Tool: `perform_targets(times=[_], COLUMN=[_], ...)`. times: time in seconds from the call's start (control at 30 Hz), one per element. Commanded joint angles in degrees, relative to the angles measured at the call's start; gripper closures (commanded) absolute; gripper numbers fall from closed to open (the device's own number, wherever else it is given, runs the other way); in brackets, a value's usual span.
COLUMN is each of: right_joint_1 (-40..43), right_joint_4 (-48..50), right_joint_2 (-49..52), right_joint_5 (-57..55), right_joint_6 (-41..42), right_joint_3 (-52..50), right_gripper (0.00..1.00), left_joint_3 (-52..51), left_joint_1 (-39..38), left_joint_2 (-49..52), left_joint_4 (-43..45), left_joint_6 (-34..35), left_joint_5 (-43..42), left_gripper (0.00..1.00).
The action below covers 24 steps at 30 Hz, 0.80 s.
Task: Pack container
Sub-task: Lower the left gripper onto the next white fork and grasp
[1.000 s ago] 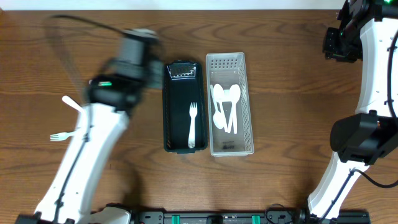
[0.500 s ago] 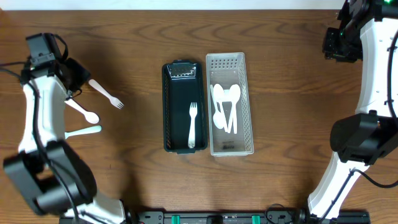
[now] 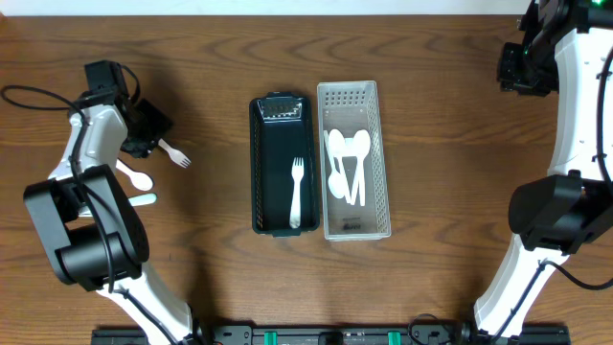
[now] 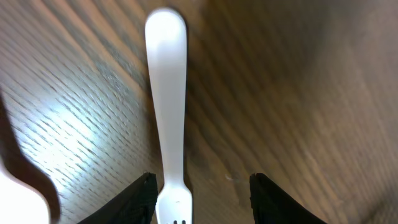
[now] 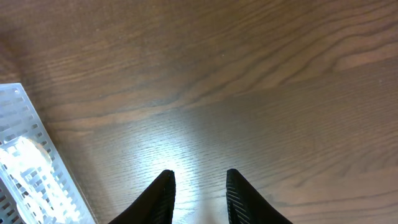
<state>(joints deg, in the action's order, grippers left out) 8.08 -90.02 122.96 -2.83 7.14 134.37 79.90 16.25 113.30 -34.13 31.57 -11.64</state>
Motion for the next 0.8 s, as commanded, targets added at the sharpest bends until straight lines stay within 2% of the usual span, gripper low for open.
perform_targets(times=[0.0,0.77], right_joint_1=[-0.2,-0.2], right_joint_4=[-0.2,-2.3], right_joint_2=[-1.7,-1.7], right_joint_5=[-0.4,-0.4], right_joint_6=[-1.0,-1.1], right_joint_3=[1.1,1.1], right_gripper=[0.70,0.70], left_joint_3=[-0.4,-0.5], left_joint_1=[0.0,0.1], left_joint_2=[2.1,5.3], left_joint_4=[-1.3,-5.2], left_joint_6=[1.8,2.8], left_joint_5=[-0.4,3.7], left_gripper=[0.49,0.49])
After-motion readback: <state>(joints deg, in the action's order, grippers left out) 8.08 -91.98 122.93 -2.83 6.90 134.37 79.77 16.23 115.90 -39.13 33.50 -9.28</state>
